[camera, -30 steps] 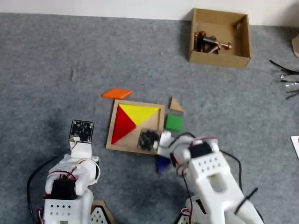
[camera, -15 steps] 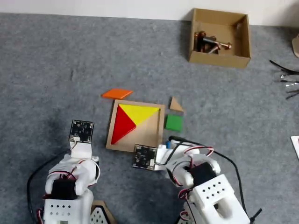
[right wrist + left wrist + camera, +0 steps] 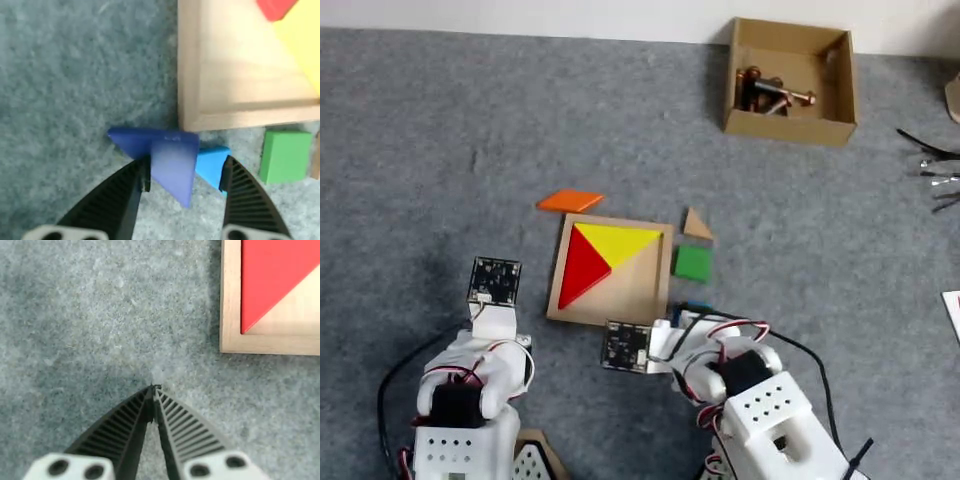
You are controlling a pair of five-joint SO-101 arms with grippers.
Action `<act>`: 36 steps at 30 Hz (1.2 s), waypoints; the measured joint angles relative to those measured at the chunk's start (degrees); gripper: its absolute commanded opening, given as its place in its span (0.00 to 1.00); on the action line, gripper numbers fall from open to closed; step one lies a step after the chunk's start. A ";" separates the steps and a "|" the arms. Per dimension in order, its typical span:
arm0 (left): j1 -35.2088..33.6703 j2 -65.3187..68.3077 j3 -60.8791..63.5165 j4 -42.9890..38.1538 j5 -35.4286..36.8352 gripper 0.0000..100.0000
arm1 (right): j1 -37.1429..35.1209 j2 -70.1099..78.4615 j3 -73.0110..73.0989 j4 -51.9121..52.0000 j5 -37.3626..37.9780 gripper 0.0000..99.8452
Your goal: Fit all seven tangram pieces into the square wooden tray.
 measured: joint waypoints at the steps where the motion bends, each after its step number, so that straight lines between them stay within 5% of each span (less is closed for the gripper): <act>1: 0.00 0.00 0.00 0.00 0.00 0.01 | -0.53 -0.18 1.14 0.00 -0.53 0.22; 28: 0.00 0.00 0.00 0.00 0.00 0.01 | -3.43 -0.44 6.68 -2.37 -4.31 0.12; 36: 0.00 0.00 0.00 0.00 0.00 0.01 | -3.34 0.00 2.11 6.68 -6.51 0.10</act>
